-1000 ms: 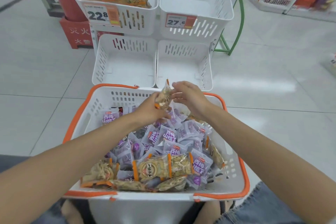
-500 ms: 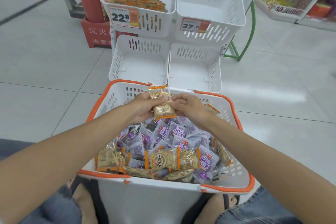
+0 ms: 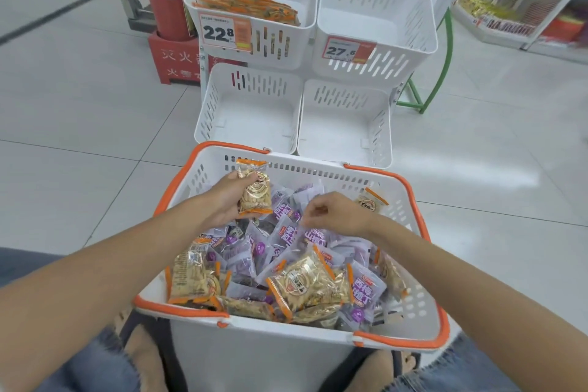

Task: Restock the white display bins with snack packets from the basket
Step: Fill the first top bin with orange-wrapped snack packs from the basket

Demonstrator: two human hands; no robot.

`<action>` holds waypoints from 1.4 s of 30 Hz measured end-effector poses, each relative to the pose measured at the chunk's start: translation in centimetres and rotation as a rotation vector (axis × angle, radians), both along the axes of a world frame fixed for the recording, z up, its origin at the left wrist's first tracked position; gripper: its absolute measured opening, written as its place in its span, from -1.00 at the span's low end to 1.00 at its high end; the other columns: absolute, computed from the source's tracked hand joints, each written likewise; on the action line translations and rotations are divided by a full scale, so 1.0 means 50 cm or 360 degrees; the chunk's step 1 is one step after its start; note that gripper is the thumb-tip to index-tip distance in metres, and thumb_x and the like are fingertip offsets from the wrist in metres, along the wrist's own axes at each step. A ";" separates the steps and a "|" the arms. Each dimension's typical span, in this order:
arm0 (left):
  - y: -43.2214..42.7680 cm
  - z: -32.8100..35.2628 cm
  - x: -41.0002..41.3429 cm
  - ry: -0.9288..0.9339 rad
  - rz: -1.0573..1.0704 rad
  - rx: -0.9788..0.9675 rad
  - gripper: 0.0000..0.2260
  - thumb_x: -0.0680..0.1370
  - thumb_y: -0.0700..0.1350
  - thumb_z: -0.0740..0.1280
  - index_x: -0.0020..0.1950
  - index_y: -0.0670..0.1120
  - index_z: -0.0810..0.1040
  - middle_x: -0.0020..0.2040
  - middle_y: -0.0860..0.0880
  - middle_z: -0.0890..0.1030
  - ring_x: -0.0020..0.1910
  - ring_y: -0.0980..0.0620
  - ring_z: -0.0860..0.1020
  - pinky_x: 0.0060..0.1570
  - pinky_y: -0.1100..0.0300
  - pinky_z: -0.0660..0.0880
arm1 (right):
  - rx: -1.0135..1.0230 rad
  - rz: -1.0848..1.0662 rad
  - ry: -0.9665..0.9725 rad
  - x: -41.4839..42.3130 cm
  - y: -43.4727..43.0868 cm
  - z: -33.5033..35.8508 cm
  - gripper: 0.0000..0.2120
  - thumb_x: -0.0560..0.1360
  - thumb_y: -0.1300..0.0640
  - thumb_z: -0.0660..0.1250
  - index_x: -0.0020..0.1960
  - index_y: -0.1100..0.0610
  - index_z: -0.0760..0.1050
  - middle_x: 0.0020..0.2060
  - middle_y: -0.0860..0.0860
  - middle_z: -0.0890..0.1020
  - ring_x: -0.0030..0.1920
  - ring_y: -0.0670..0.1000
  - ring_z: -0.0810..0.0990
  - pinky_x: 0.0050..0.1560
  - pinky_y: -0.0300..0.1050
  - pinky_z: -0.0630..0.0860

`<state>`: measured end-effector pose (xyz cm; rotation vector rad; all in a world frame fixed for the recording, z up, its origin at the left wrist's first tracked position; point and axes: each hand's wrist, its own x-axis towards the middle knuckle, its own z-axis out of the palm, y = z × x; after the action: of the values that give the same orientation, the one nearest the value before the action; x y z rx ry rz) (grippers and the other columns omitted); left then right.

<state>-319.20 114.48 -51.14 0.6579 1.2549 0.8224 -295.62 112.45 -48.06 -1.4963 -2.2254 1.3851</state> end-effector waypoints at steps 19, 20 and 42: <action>-0.020 0.059 0.103 -0.0240 -0.0345 0.0229 -0.67 0.51 -0.22 0.43 0.27 -0.18 0.53 0.07 -0.21 0.67 0.06 -0.15 0.64 0.13 -0.17 0.56 | -0.0024 -0.1090 0.0752 -0.065 0.034 0.035 -0.86 0.49 0.15 0.44 -0.19 0.19 0.54 -0.34 0.02 0.60 -0.34 -0.08 0.54 -0.27 -0.29 0.47; -0.015 0.066 0.103 -0.0202 -0.0341 0.0246 -0.70 0.53 -0.25 0.41 0.26 -0.18 0.54 0.06 -0.20 0.67 0.04 -0.14 0.64 0.03 -0.11 0.60 | 0.0048 -0.1078 0.0704 -0.064 0.041 0.044 -0.88 0.48 0.13 0.44 -0.13 0.17 0.56 -0.26 0.01 0.61 -0.27 -0.08 0.56 -0.20 -0.27 0.48; 0.456 0.426 -0.066 0.1295 -0.0538 0.1475 -0.40 0.47 0.05 0.48 0.43 -0.05 0.35 0.38 0.02 0.45 0.34 0.08 0.43 0.17 0.21 0.44 | 0.0847 -0.0379 0.0138 -0.095 0.532 0.465 -0.73 0.44 0.15 0.48 -0.28 0.24 0.44 -0.38 0.05 0.51 -0.33 -0.02 0.51 -0.15 -0.10 0.53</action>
<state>-322.49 137.28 -29.85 2.0470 1.3594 0.8560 -300.39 139.04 -24.81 -1.4094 -2.0536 0.6976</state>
